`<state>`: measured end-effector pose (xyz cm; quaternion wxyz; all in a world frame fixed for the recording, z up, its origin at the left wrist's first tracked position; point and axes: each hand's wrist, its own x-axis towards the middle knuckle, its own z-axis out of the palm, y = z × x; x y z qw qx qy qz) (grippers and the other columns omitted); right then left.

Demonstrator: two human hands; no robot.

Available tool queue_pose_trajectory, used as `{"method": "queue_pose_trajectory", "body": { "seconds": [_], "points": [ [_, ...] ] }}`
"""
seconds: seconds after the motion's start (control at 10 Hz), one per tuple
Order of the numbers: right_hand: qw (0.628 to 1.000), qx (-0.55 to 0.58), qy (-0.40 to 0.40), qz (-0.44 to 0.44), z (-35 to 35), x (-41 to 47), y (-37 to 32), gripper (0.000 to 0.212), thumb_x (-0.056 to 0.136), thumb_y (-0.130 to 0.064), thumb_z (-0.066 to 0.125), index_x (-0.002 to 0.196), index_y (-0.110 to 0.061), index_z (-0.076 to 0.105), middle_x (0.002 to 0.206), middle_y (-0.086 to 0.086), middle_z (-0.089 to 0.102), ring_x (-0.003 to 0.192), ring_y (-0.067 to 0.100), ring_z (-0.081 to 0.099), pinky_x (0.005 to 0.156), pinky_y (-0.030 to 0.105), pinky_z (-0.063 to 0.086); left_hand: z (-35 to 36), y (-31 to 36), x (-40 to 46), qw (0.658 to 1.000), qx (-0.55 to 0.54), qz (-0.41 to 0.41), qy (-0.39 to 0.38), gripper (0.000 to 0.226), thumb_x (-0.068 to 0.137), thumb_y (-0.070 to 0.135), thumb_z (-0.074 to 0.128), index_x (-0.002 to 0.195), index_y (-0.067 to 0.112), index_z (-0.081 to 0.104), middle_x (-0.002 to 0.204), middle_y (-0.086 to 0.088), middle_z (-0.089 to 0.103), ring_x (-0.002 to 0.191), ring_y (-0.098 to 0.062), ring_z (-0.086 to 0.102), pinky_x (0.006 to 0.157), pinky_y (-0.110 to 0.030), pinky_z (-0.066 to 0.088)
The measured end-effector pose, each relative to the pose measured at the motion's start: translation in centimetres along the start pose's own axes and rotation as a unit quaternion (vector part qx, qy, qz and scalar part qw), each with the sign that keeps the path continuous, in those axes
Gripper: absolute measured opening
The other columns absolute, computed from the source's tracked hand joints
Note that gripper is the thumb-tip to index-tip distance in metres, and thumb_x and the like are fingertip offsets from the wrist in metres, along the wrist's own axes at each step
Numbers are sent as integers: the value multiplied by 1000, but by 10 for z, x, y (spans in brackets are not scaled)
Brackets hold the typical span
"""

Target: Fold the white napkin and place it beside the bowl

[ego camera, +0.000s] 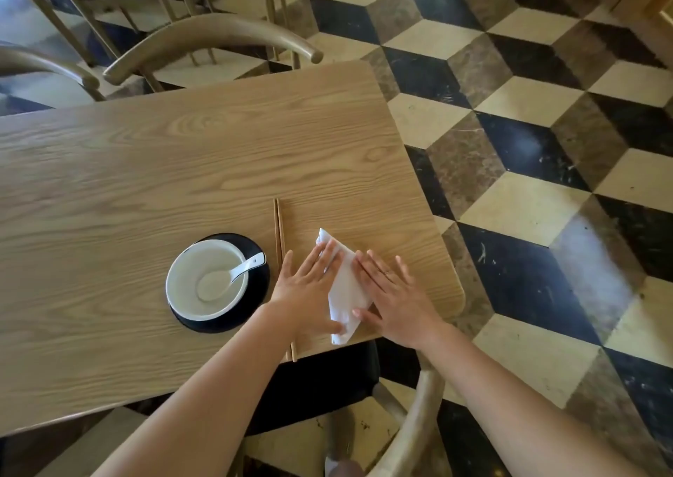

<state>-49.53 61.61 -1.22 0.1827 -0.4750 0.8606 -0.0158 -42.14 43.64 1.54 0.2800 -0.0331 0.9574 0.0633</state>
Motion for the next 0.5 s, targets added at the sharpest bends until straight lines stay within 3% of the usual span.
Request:
{"method": "queue_pose_trajectory", "body": {
  "seconds": [0.1,0.2,0.3,0.4,0.5],
  "points": [
    [1000,0,-13,13,-2,1,-2,80,86,-67,7,144,-20,-21,151,-8,-27,136,7,-31,113,45,-15,0,-1,2,1000,2,1,-1,118,69,73,50,144,19,-24,150,2,-35,137,-11,-32,109,-49,-16],
    [999,-11,-37,22,-5,2,-4,82,81,-70,-1,143,-21,-25,150,-8,-30,135,9,-32,114,48,-13,-4,-1,1,1000,-6,9,-7,119,69,72,51,144,19,-24,150,2,-36,137,-12,-32,111,-50,-14],
    [998,6,-47,32,-15,0,-8,81,84,-68,8,145,-23,-19,154,-8,-23,138,12,-27,115,52,-6,-7,0,-3,1000,-5,4,-15,117,71,71,51,145,19,-22,150,2,-35,138,-12,-30,111,-52,-12],
    [998,40,-17,50,-33,-3,-13,72,92,-56,32,148,-20,6,158,-2,4,144,15,-9,116,50,-2,-22,6,-11,1000,-23,2,-5,106,80,64,50,146,18,-18,154,1,-28,141,-14,-22,115,-51,-3],
    [992,84,26,90,-61,-8,-20,59,91,-50,44,139,-19,32,146,2,38,138,20,26,114,44,15,-48,9,-21,996,-73,19,40,92,85,52,53,150,19,-4,159,2,3,145,-17,9,111,-41,24]
  ]
}}
